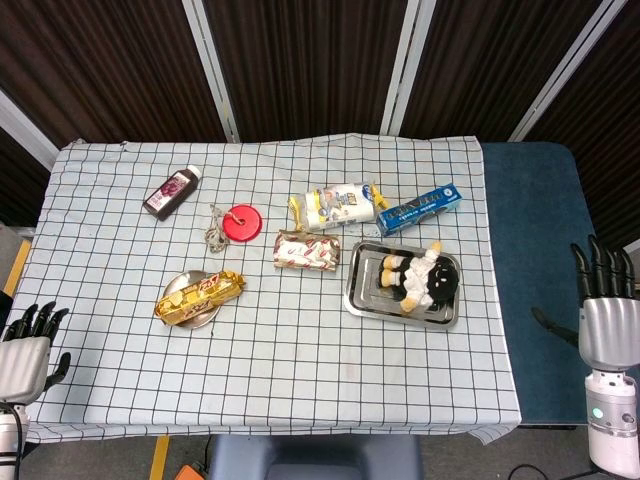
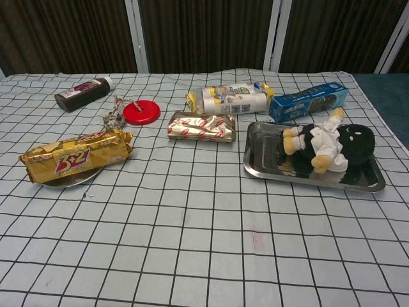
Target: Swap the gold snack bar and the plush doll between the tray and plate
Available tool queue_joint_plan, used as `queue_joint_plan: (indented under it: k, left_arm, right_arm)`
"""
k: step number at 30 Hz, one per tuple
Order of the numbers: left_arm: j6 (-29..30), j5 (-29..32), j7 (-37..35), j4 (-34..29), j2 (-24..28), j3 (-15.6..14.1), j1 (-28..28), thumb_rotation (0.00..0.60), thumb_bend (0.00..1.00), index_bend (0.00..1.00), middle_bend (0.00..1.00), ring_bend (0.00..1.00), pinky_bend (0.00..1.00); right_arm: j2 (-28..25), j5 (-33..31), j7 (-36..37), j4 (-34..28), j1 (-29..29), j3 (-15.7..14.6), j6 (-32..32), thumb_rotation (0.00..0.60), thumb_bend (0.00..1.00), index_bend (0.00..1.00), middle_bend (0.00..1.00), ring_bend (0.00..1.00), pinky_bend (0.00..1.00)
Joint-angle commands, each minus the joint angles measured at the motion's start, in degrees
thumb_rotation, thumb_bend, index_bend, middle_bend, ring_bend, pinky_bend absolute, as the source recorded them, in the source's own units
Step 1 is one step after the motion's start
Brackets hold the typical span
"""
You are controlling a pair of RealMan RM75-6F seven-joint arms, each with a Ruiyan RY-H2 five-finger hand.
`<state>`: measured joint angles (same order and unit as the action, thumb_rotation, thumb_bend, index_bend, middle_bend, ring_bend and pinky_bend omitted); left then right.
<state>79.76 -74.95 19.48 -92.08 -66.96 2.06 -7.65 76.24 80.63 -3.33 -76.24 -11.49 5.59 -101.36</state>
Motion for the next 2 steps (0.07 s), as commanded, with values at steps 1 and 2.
queue_joint_plan:
  k: [1, 2]
  left_arm:
    - [0.1, -0.6, 0.6, -0.3, -0.3, -0.4, 0.0, 0.6, 0.43, 0.15, 0.08, 0.01, 0.18]
    - [0.0, -0.8, 0.8, -0.3, -0.4, -0.5, 0.0, 0.6, 0.43, 0.15, 0.08, 0.01, 0.18]
  right_arm:
    - [-1.0, -6.7, -1.3, 0.0, 2.2, 2.7, 8.5, 0.6, 0.08, 0.0, 0.0, 0.0, 0.07]
    - [-1.7, -6.8, -1.5, -0.8, 2.2, 2.7, 9.3, 0.6, 0.08, 0.0, 0.0, 0.0, 0.07]
